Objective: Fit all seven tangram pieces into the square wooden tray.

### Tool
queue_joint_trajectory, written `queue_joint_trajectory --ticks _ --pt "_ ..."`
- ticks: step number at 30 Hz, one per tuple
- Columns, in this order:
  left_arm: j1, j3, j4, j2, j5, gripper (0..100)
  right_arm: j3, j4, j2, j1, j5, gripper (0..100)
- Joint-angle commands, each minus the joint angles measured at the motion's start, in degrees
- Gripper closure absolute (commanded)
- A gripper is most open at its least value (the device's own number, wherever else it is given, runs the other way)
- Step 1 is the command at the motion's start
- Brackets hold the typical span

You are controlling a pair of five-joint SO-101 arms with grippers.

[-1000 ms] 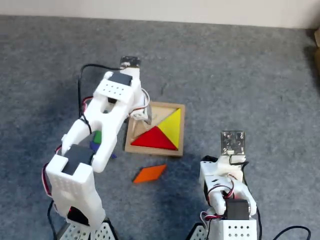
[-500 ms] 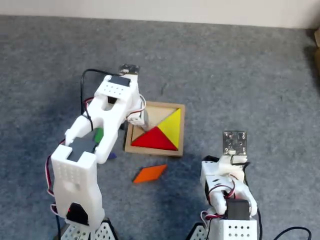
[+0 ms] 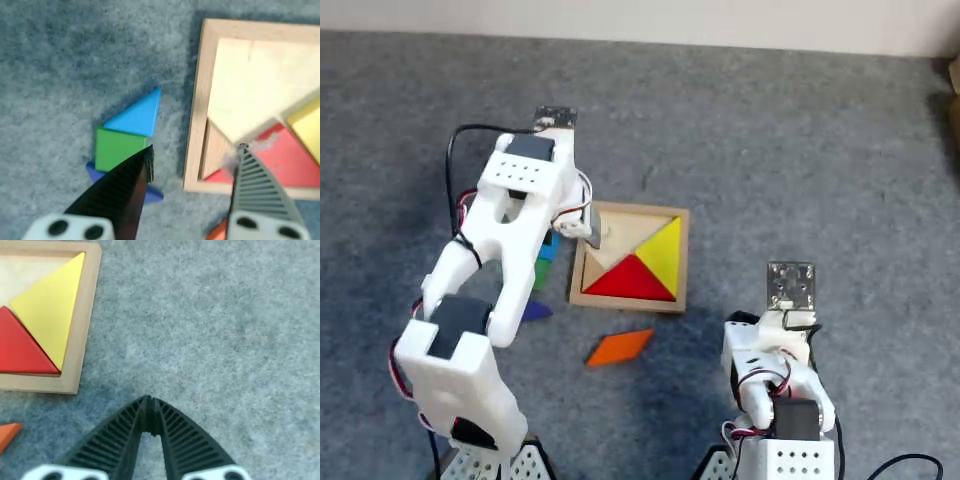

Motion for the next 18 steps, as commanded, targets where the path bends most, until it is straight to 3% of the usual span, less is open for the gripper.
queue_joint_trajectory --ticks 1,10,18 --pt "-3.91 -1.1 1.76 -4.18 -2.64 74 5.93 -1.89 -0.31 0.57 -0.53 99.3" --pt "-10.59 6.37 1.32 -4.0 -18.02 74 5.93 -1.89 -0.31 0.57 -0.53 99.3" --pt "-10.51 19.03 -12.4 -4.0 -21.1 75 5.93 -1.89 -0.31 0.57 -0.53 99.3"
